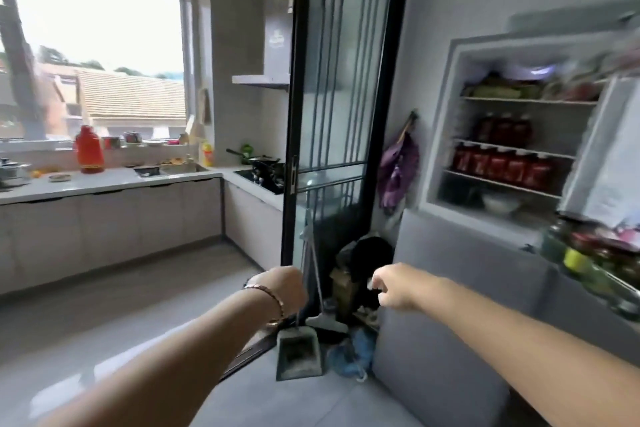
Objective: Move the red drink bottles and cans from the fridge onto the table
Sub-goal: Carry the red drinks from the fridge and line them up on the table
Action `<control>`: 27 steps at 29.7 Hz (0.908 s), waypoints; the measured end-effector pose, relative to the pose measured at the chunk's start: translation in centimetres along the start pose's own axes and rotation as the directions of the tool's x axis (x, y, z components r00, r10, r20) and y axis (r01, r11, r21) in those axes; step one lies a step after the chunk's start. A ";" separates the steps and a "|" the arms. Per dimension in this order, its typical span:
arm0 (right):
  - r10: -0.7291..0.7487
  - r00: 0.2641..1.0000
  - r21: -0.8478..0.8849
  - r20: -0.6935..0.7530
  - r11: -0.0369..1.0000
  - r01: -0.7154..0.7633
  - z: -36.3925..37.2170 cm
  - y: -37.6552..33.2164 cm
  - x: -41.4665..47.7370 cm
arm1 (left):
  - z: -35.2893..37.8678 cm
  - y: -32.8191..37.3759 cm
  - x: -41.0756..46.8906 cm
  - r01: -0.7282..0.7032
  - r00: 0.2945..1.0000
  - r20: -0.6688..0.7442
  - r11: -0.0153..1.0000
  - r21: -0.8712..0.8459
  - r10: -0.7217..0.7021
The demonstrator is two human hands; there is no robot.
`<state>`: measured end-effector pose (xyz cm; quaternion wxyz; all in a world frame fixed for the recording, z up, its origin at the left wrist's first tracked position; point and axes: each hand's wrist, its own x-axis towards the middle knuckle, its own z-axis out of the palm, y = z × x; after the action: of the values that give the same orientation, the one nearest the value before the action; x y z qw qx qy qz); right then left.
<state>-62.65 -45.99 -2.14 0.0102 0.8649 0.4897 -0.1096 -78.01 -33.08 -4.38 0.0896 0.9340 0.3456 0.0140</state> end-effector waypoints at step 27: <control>0.558 0.713 0.114 -0.424 0.814 -0.569 -24.1 45.9 32.3 | -7.9 39.0 59.7 -0.591 0.786 -0.145 0.800 0.105 0.600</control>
<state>-3.31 -39.54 10.82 -0.0569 0.9741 0.1935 0.1025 -8.20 -22.20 8.13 0.0254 0.9925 0.0401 0.1123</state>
